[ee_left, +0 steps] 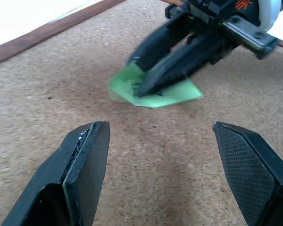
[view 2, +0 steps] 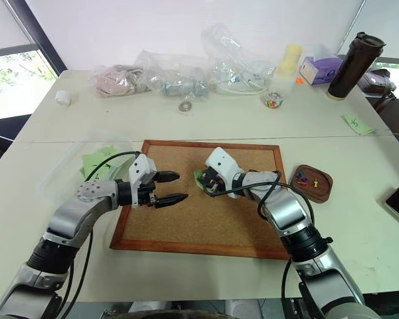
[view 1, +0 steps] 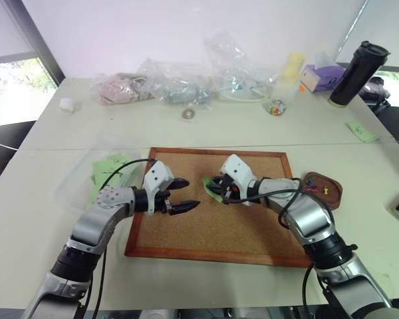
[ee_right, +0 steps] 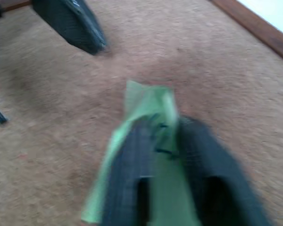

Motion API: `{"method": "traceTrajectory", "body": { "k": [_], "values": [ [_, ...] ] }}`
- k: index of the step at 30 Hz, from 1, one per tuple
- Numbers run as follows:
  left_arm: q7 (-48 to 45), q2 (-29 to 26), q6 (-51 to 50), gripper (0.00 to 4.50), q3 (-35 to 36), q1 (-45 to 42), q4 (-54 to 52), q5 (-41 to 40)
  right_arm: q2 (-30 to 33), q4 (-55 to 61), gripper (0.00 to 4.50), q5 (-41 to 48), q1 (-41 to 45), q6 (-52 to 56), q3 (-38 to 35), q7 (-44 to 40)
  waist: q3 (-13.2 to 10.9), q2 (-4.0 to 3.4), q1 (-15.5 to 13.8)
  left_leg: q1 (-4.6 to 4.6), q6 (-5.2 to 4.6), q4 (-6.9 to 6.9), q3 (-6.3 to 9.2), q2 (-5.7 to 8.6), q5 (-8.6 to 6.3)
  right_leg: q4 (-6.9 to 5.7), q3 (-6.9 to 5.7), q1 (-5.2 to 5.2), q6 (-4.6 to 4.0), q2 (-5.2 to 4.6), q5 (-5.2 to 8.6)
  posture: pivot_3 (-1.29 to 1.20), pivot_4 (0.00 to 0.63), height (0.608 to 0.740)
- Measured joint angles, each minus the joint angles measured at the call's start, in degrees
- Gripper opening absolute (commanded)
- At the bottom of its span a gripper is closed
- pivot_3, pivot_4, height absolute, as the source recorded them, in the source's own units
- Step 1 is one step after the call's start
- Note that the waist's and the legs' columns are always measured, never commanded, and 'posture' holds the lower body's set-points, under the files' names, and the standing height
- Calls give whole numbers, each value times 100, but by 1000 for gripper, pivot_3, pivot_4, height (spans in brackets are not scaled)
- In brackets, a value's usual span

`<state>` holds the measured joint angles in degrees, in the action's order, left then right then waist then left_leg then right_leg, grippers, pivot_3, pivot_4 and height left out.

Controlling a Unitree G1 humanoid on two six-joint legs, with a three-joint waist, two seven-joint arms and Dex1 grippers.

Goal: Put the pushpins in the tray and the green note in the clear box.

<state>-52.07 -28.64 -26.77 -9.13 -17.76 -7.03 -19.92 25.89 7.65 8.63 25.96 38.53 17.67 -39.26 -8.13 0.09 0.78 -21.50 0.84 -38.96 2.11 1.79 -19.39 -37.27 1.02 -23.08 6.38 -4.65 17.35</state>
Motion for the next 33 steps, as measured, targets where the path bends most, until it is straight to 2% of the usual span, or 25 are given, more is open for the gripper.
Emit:
{"method": "traceTrajectory", "body": {
  "k": [10,17,22,33],
  "values": [
    [101,269,136,3895,-25,-253,204,71,-7,430,65,12,-225,239,-108,42,0,0,-9,-2,0,1,0,2,0,0,-1,-1,0,0,0,0,150,740],
    [130,521,289,3895,-54,-643,784,141,49,1292,65,469,-524,360,-451,-68,-1,0,-10,-6,0,-1,0,6,0,-1,-4,-4,1,0,0,0,150,740],
    [-77,588,305,3895,-59,-761,1052,61,217,1667,65,746,-532,576,-760,-82,-1,0,-7,-5,0,0,1,7,0,-1,-6,-4,1,0,0,0,150,740],
    [-514,640,157,3895,-133,-1070,1409,65,369,1803,65,899,-685,725,-775,-13,-1,1,-15,-6,-1,-1,3,15,0,-1,-6,-4,1,-2,0,0,150,740]
  ]
}}
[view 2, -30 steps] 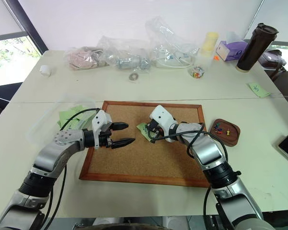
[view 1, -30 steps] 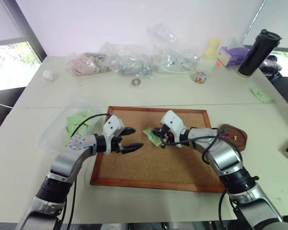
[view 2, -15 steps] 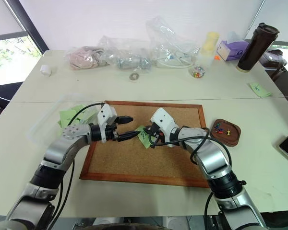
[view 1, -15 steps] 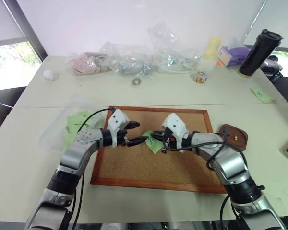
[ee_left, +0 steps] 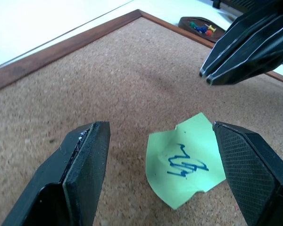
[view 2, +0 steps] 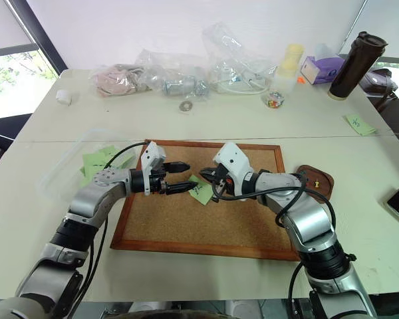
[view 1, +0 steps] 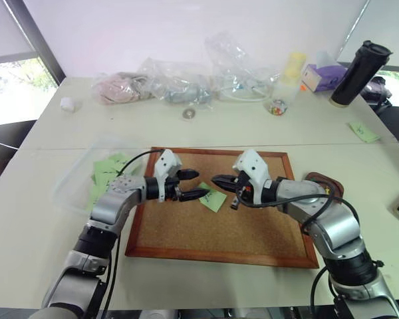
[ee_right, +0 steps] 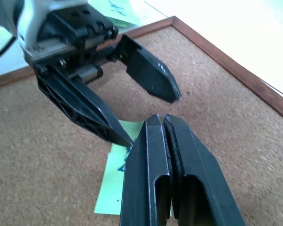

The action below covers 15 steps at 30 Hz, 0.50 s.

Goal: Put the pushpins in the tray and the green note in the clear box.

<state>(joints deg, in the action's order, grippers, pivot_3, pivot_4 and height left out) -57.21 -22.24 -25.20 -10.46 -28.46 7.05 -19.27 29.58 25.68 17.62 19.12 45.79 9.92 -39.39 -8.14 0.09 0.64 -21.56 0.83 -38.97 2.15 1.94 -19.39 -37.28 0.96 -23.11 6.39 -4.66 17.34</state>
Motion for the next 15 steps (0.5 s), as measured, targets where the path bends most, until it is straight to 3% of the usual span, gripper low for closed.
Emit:
{"method": "traceTrajectory", "body": {
  "k": [4,5,7,10,13,15],
  "values": [
    [-25,1,105,3895,-85,-86,203,171,27,-37,65,-47,-76,-46,51,53,0,0,9,1,0,0,2,1,0,-2,0,-1,0,2,0,0,150,740],
    [-51,0,148,3343,-160,-108,259,237,29,-50,0,-55,-71,-71,50,76,0,0,10,1,0,0,3,1,0,-2,0,-1,0,2,0,0,150,740],
    [-117,1,226,2690,-249,-135,407,351,28,-83,0,-60,-64,-86,50,105,0,0,9,1,0,0,3,1,0,-3,0,-2,0,4,0,0,150,740],
    [-197,3,440,2690,-312,-288,683,497,29,-119,0,-65,-51,-127,43,156,0,0,5,1,0,0,3,3,0,-4,-1,-1,0,5,0,0,150,740],
    [-248,45,711,1968,-389,-384,931,623,41,-122,0,-87,-23,-182,27,215,1,2,-10,3,0,-6,7,9,1,-4,-1,5,0,2,0,0,150,740],
    [-220,51,891,1007,-398,-469,1119,729,42,-135,0,-115,-22,-221,-10,298,2,4,-4,4,-1,-9,8,10,0,-4,-1,8,1,2,0,0,150,740]
  ]
}}
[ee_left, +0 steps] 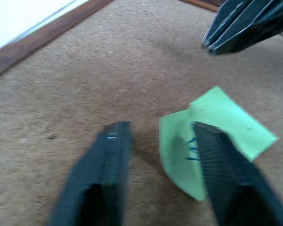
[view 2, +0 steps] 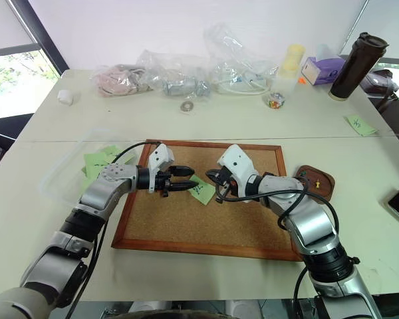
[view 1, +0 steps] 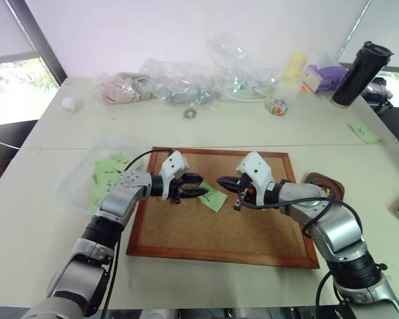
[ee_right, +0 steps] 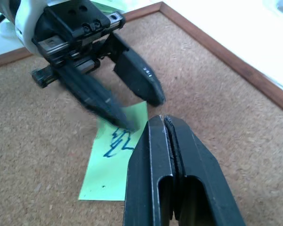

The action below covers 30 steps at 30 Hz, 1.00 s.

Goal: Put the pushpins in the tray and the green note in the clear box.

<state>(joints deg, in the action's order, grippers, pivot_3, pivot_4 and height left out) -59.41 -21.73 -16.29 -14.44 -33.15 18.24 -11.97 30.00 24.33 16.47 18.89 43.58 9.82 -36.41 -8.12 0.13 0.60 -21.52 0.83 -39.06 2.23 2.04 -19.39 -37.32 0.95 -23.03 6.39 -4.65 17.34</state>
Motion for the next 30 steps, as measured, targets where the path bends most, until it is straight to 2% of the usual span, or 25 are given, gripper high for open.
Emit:
{"method": "traceTrajectory", "body": {
  "k": [2,3,8,20,28,30],
  "values": [
    [19,-3,64,90,20,-37,97,40,0,-26,0,-2,4,-16,-72,44,0,0,6,0,0,2,3,0,0,0,0,-2,0,1,0,0,150,740],
    [6,-3,52,31,52,-29,89,21,0,-52,0,-5,5,-20,-111,73,0,0,8,0,0,4,10,1,0,0,0,-4,0,1,0,0,150,740],
    [-192,-16,-238,31,93,212,-348,-140,63,-134,0,-55,-31,-69,-285,169,-1,-1,9,-6,0,3,93,33,0,0,1,-6,1,-2,0,0,150,740],
    [-38,-95,-917,31,479,299,-1241,-610,252,-134,0,-47,-179,-151,-527,151,-1,-1,16,-8,2,1,111,35,1,0,2,-8,1,1,-1,0,150,740],
    [867,-738,-2124,31,1822,130,-2777,-1441,226,-134,0,85,6,-176,-515,11,-3,-1,28,-7,3,3,122,37,1,-2,9,-14,2,1,-1,0,150,740],
    [1200,-1170,-2505,31,2329,238,-3242,-1593,208,-85,0,371,74,-129,-524,-213,-8,2,57,-6,3,10,130,37,1,-3,13,-22,2,5,-1,0,150,740]
  ]
}}
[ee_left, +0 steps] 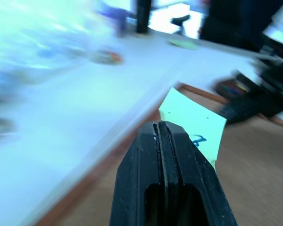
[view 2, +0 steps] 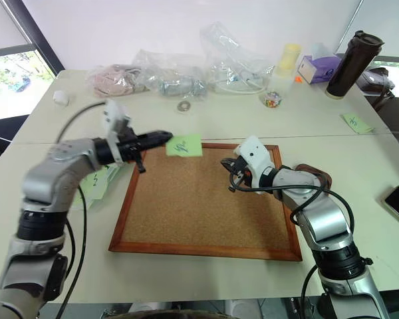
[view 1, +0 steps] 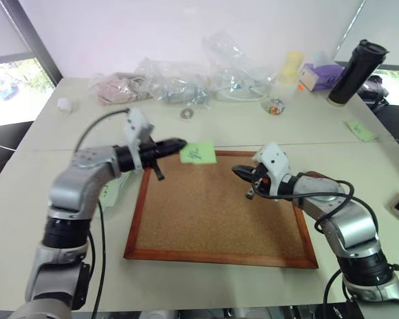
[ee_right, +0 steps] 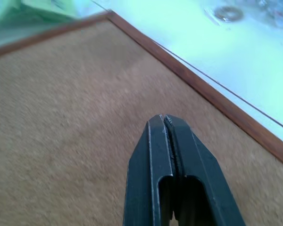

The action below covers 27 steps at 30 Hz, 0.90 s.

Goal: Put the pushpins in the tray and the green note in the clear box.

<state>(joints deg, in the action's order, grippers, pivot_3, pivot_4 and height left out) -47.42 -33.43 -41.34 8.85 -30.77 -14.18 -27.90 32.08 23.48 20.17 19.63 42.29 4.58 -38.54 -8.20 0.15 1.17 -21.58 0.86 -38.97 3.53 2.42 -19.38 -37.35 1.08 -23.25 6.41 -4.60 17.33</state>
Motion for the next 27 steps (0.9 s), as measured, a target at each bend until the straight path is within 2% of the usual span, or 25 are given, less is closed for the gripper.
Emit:
{"method": "traceTrajectory", "body": {
  "k": [4,8,13,17,18,20,25,26,27],
  "values": [
    [175,-1028,-322,31,949,758,-509,-23,59,124,0,591,150,122,-85,-538,-3,-5,-7,17,1,12,20,8,-1,-5,-2,-7,0,-2,0,0,150,740],
    [169,-1565,-186,31,1561,1809,-363,178,204,95,0,796,422,98,-35,-933,-5,-6,-40,15,4,10,24,14,-2,-2,-3,-5,-1,-9,-1,0,150,740],
    [131,-1595,228,31,1776,2768,1,447,288,-154,0,746,607,-75,96,-1149,-7,0,-74,10,10,8,33,18,-2,6,-6,2,-2,-15,-1,0,150,740],
    [147,-1563,432,31,1770,3002,12,477,287,-325,0,685,638,-180,185,-1209,-9,1,-66,9,12,9,35,18,-3,7,-7,0,-2,-15,-1,0,150,740],
    [162,-1544,460,683,1770,3003,16,475,287,-346,0,679,642,-189,187,-1216,-9,1,-60,9,13,9,35,18,-3,7,-6,0,-2,-15,-1,0,150,740],
    [166,-1489,461,1443,1773,3004,21,424,330,-354,0,639,642,-227,187,-1250,-9,0,-49,9,13,10,35,17,-3,6,-6,-2,-2,-15,-1,0,150,740],
    [116,-1513,312,3966,1911,2759,-18,-38,583,-337,0,593,581,-230,138,-1298,-9,1,-49,8,14,10,37,17,-3,6,-7,-3,-2,-15,-1,0,150,740],
    [105,-1559,298,4357,1912,2713,-53,-82,621,-329,0,594,549,-229,130,-1305,-10,0,-47,8,14,10,37,18,-3,6,-7,-3,-2,-15,-1,0,150,740],
    [53,-1593,240,4357,1909,2583,-89,-204,748,-291,0,595,467,-215,110,-1332,-11,-1,-64,6,14,10,37,17,-3,6,-8,-3,-2,-16,-1,0,150,740]
  ]
}}
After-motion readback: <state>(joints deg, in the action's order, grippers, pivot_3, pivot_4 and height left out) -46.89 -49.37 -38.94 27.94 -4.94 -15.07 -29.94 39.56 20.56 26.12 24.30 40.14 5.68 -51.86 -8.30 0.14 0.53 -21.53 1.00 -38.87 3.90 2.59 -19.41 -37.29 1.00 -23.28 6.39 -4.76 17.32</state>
